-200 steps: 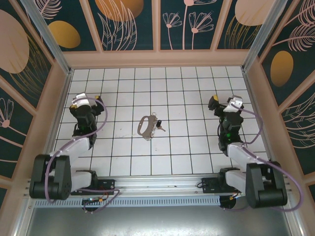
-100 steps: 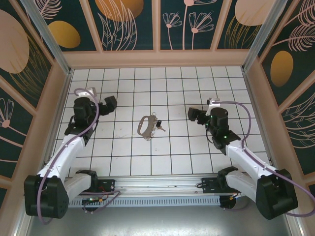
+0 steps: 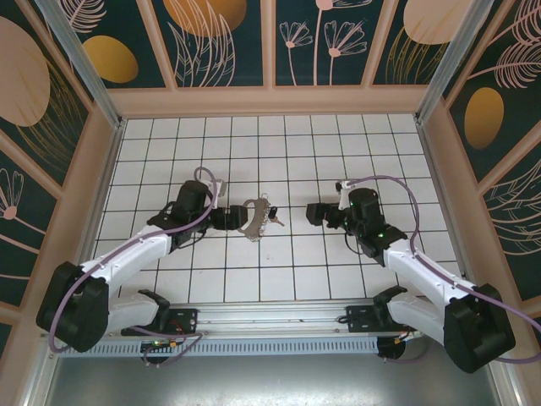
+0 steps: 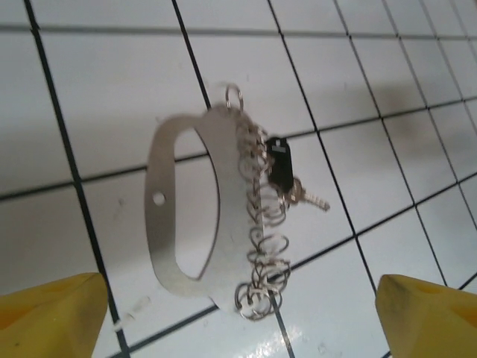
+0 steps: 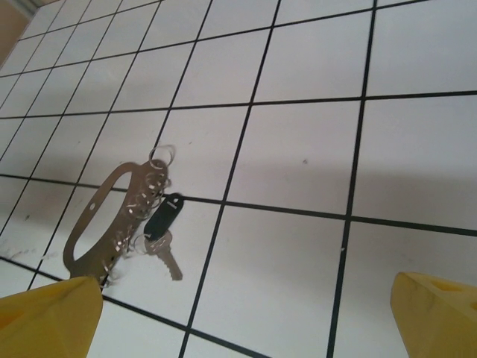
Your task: Put the keys on the keyring
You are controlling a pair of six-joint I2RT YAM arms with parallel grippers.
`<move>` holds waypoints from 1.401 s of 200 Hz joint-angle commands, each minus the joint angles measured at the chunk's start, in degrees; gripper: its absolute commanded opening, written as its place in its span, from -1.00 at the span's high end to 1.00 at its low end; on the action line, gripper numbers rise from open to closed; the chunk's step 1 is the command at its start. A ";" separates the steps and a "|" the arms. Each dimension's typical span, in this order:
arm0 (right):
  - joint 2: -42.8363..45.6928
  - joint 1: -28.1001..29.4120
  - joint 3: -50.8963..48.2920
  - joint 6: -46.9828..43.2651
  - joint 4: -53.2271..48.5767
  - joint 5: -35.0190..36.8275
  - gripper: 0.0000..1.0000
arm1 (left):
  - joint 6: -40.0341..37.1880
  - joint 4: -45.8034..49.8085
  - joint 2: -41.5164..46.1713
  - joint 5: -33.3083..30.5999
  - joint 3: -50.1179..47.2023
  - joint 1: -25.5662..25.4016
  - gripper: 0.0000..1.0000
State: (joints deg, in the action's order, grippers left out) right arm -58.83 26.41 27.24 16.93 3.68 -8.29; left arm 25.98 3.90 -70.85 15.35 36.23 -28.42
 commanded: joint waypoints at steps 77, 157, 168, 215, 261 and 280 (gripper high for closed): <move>-0.42 0.28 -3.05 -1.92 2.84 -2.36 -0.98 | -4.71 -0.44 -15.45 -3.45 5.32 -10.18 0.03; -4.54 0.22 -1.32 -3.26 5.02 -5.14 -0.98 | -6.55 0.13 -21.61 -4.85 7.74 -12.64 0.07; -4.78 0.26 -1.03 -3.39 5.18 -5.24 -0.98 | -6.59 0.38 -21.70 -4.74 7.67 -12.72 0.07; -4.98 0.22 -0.62 -3.55 4.89 -5.24 -0.98 | -6.68 1.62 -21.00 -3.06 7.56 -13.78 0.19; -3.78 0.22 -0.65 -4.17 3.84 -4.78 -0.98 | -6.23 3.36 -20.69 -3.89 7.53 -14.97 0.22; -3.02 0.24 -0.90 -4.24 3.75 -4.71 -0.98 | -5.66 4.08 -19.01 -7.28 7.55 -15.67 0.20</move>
State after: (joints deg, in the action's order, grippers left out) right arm -63.44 26.41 25.12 13.82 7.46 -12.78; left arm 20.40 5.23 -91.98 11.18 42.78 -43.16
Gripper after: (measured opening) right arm 0.990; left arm 0.393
